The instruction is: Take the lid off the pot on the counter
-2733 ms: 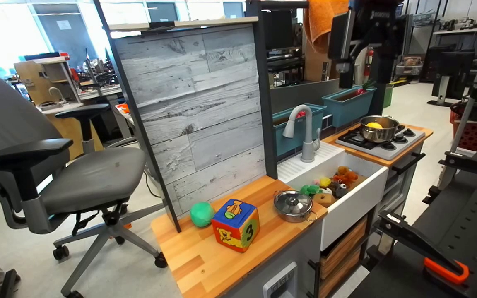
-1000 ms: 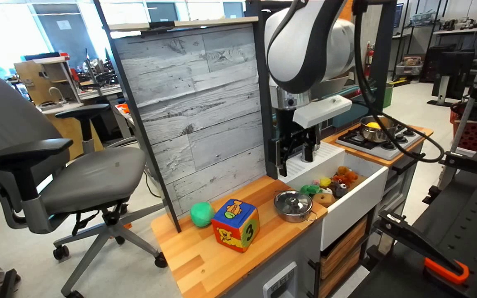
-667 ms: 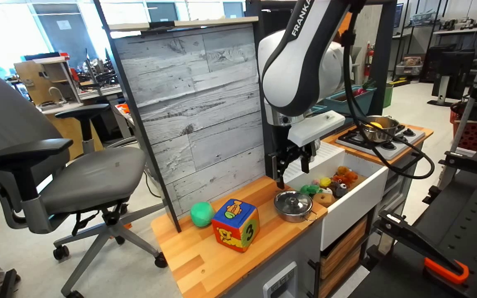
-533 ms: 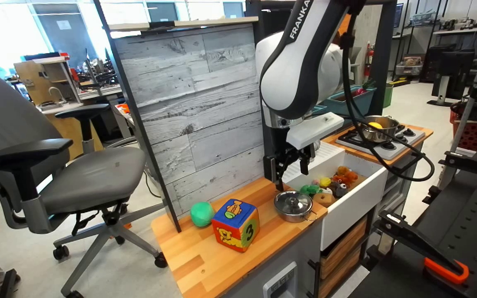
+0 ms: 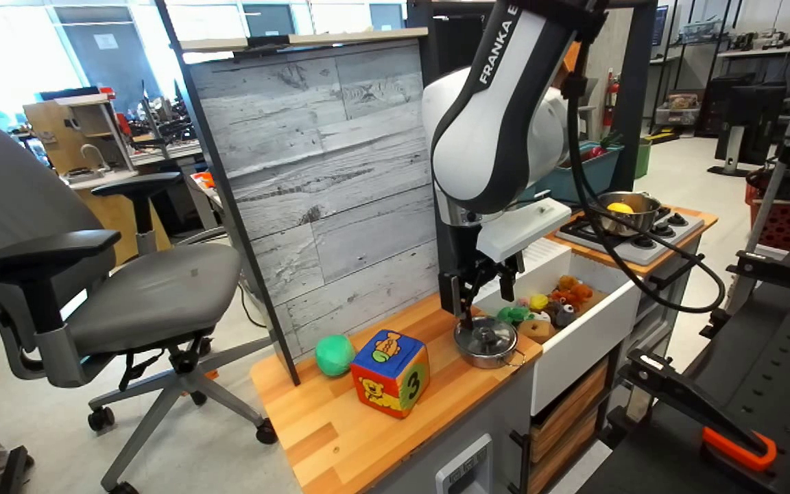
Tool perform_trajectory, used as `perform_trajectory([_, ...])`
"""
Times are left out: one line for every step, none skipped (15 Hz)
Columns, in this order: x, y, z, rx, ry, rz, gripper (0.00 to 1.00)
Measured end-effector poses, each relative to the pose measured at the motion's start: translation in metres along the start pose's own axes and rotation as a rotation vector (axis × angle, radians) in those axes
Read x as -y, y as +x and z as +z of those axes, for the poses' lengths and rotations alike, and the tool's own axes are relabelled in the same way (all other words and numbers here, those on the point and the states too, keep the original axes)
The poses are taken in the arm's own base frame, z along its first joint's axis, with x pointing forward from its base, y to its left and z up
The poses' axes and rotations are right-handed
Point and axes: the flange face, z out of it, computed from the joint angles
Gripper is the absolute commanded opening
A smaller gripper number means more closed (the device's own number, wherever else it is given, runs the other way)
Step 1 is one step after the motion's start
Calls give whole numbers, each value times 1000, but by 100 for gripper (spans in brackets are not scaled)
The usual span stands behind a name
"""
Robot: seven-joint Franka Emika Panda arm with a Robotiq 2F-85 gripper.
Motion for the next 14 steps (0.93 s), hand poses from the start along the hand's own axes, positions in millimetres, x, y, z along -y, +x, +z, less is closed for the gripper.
perform_trajectory([-1, -1, 3, 4, -1, 1, 100])
perform_trajectory([-1, -2, 5, 8, -1, 1, 100])
perform_trajectory([-1, -2, 8, 12, -2, 1, 100])
perform_trajectory([-1, -3, 10, 14, -2, 1, 100])
perform_trajectory([-2, -3, 11, 17, -2, 1, 100])
perform_trajectory([-2, -4, 12, 18, -3, 1, 100])
perform_trajectory([-2, -4, 13, 19, -3, 0, 100])
perform_trajectory([-2, -4, 13, 20, -3, 0, 93])
perform_trajectory([-2, -4, 14, 21, -3, 0, 84])
perform_trajectory([-2, -4, 14, 21, -3, -1, 76])
perform_trajectory([-2, -4, 14, 21, -3, -3, 78])
perform_trajectory([-2, -4, 14, 21, -3, -4, 53])
perform_trajectory([-2, -4, 14, 21, -2, -6, 53])
perform_trajectory([-2, -4, 14, 21, -2, -8, 64])
